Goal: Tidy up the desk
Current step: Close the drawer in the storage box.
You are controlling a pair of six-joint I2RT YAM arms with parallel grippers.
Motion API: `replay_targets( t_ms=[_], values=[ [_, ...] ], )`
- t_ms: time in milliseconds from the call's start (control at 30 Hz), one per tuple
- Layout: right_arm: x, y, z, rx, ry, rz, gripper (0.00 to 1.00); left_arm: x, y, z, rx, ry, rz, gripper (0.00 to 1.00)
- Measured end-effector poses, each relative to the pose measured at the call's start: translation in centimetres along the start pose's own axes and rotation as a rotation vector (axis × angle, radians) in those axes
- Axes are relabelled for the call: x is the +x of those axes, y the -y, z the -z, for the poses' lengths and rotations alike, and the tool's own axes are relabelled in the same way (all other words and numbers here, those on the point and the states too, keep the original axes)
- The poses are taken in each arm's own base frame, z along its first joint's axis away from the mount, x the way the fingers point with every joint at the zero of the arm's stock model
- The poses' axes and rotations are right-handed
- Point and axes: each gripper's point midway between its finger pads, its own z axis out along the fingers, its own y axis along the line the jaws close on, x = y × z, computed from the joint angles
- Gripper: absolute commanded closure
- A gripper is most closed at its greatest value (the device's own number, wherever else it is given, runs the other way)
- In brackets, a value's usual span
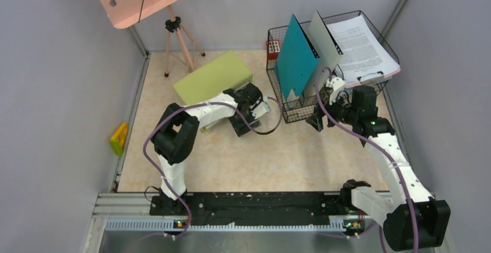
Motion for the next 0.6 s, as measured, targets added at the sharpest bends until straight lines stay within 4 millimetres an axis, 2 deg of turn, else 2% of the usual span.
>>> replay_targets(
  t_ms=[133, 400, 600],
  values=[
    [0.0, 0.0, 0.0, 0.000, -0.001, 0.000, 0.18, 0.6, -1.5, 0.2, -0.037, -0.012, 0.028, 0.24],
    [0.0, 0.0, 0.0, 0.000, -0.001, 0.001, 0.18, -0.5, -3.2, 0.7, -0.101, 0.019, 0.045, 0.23],
    [0.0, 0.0, 0.0, -0.001, -0.001, 0.001, 0.18, -0.4, -4.7, 0.7, -0.154, 0.021, 0.062, 0.23]
  ],
)
